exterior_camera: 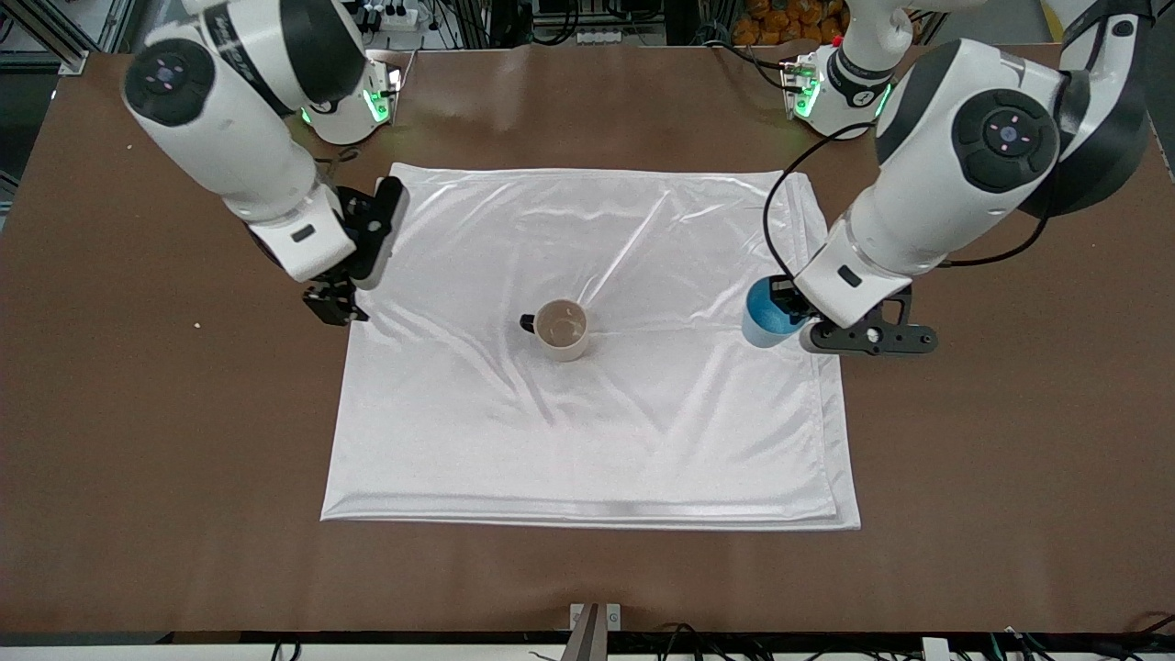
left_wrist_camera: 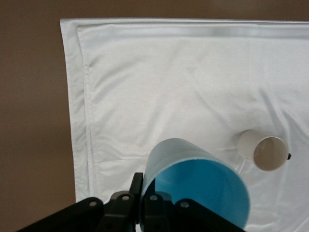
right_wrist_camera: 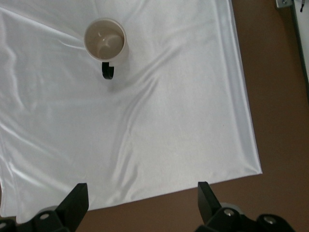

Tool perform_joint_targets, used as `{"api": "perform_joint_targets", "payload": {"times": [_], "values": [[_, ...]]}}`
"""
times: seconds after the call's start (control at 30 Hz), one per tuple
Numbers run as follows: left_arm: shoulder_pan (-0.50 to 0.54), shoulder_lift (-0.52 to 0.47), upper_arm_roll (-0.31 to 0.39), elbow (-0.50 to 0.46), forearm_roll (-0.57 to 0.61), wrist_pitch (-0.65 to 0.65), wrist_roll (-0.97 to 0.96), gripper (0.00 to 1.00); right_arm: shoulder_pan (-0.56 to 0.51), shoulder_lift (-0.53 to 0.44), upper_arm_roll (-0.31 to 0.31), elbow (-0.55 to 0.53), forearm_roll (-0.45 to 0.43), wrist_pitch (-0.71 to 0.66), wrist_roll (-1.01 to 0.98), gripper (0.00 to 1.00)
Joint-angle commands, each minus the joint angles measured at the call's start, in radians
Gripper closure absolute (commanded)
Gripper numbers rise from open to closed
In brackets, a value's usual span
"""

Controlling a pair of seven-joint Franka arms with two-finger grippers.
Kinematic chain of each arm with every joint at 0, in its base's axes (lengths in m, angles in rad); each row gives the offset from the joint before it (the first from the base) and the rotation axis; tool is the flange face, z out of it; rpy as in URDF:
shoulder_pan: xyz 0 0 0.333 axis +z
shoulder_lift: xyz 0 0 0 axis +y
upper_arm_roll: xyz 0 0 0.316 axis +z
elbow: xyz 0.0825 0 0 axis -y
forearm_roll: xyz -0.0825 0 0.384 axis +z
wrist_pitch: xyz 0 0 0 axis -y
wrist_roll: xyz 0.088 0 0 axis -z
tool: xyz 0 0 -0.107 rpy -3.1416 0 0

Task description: Place blue cup into white mug on cloth

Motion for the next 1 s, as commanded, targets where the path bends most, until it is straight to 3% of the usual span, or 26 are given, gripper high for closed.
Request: {"api": "perform_joint_targets", "payload": {"times": [0.0,0.1,0.4,0.53,0.97], "values": [[-0.023,0.012,-0.045,0.009,-0.017,0.016,-0.095,1.00,0.004,-0.081,-0.052,-0.022,-0.040,-0.076,0.035,0.00],[-0.061,0.016,-0.045,0.009,-0.017,0.044,-0.138,1.00,-0.002,-0.105,-0.078,-0.021,-0.042,-0.107,0.047,0.00],[-0.241,0.088,-0.035,0.007,-0.005,0.153,-0.352,1.00,-0.059,-0.147,-0.079,-0.014,-0.109,-0.153,0.101,0.00],[-0.259,0.125,-0.033,0.007,-0.005,0.212,-0.382,1.00,-0.083,-0.161,-0.075,-0.014,-0.119,-0.173,0.176,0.00],[-0.344,0.232,-0.030,0.004,0.000,0.314,-0.393,1.00,-0.474,-0.148,0.181,0.021,-0.119,-0.173,0.282,0.00]]}}
